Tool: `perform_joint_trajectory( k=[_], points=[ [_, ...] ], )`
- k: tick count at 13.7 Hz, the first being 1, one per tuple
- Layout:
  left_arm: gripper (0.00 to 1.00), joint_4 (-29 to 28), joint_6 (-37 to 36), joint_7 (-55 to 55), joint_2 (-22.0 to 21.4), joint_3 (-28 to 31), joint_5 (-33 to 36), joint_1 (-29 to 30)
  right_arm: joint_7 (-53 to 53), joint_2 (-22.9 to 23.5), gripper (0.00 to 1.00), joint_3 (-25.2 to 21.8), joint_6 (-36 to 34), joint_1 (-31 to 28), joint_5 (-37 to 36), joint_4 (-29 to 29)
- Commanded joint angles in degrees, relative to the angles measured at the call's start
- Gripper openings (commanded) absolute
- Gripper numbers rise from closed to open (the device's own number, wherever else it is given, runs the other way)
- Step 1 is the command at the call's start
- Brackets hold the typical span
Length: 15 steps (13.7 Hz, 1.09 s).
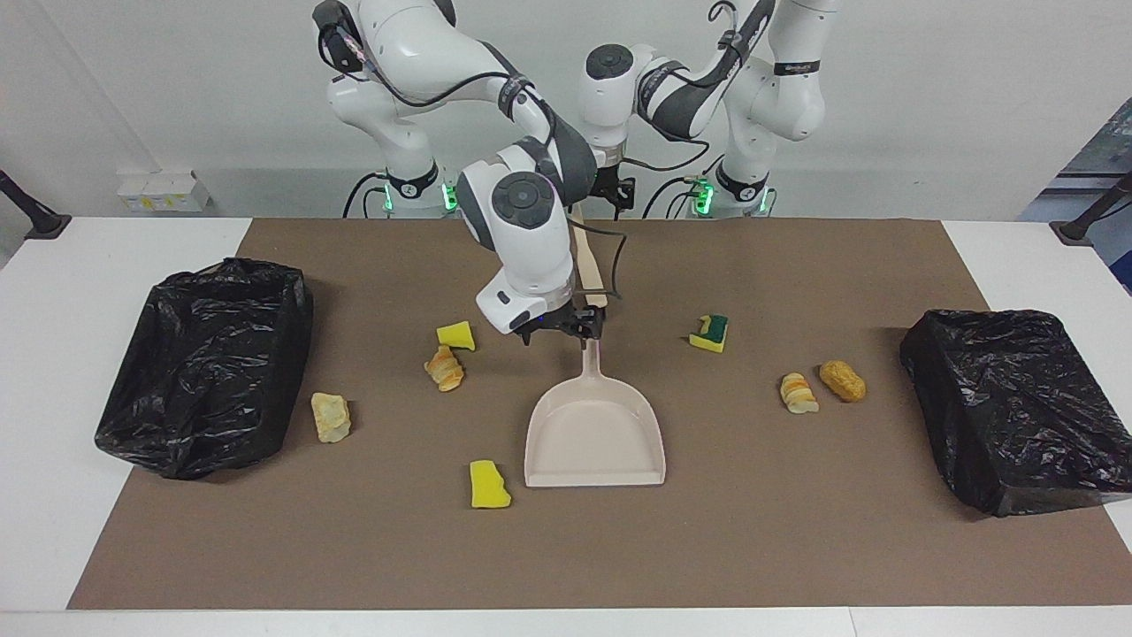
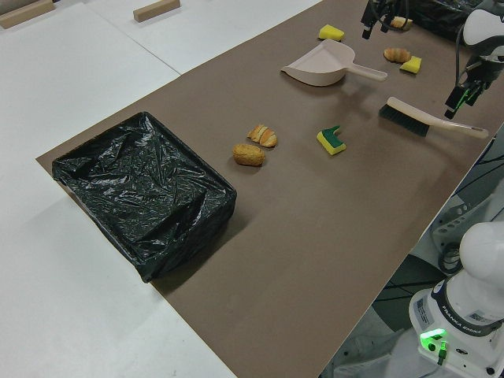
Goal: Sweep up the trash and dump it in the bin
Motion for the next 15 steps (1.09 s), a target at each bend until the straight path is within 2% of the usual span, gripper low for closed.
perform_joint_trajectory(
  k=[1, 4, 5, 6, 8, 9, 11, 14, 15],
  points=[
    [1.0, -1.4, 4.6, -2.7, 2.0, 1.0, -0.6, -3.5, 2.1, 4.7, 1.0, 0.2, 1.1, 2.0, -4.3, 4.1],
    [1.0, -1.4, 7.6, -4.0, 4.4, 1.0, -0.6, -4.9, 2.1, 5.3, 1.0, 0.2, 2.3, 5.7, -6.3, 3.3],
    [1.0, -1.4, 7.5, -4.6, 4.4, 1.1, -0.6, -5.4, 2.2, 5.2, 0.92, 0.2, 2.6, 5.6, -6.2, 3.1],
    [1.0, -1.5, 7.5, -4.7, 4.5, 1.1, -0.6, -5.4, 2.2, 5.2, 0.89, 0.3, 4.3, 5.8, -6.0, 1.8],
    [1.0, -1.6, 7.1, -4.8, 4.5, 1.1, -0.6, -5.4, 1.7, 3.8, 0.88, 0.3, 7.8, 5.8, -6.1, -2.0],
    [0.91, -1.7, 7.0, -4.8, 4.4, 1.0, -0.6, -5.4, 1.5, 3.6, 0.87, 0.3, 8.3, 5.8, -6.0, -3.0],
    [0.82, -1.7, 7.1, -5.4, 4.5, 1.1, -0.6, -6.2, 1.5, 2.4, 0.8, 0.3, 10.7, 5.8, -5.9, -5.9],
    [0.79, -2.3, 6.9, -6.1, 4.5, 1.0, -0.6, -6.3, 0.1, 1.4, 0.41, 0.3, 10.9, 5.8, -6.2, -7.6],
    [0.79, -2.4, 6.9, -6.1, 4.5, 1.0, -0.6, -6.3, 0.0, 1.4, 0.34, 0.3, 10.3, 5.9, -6.3, -7.3]
  ],
)
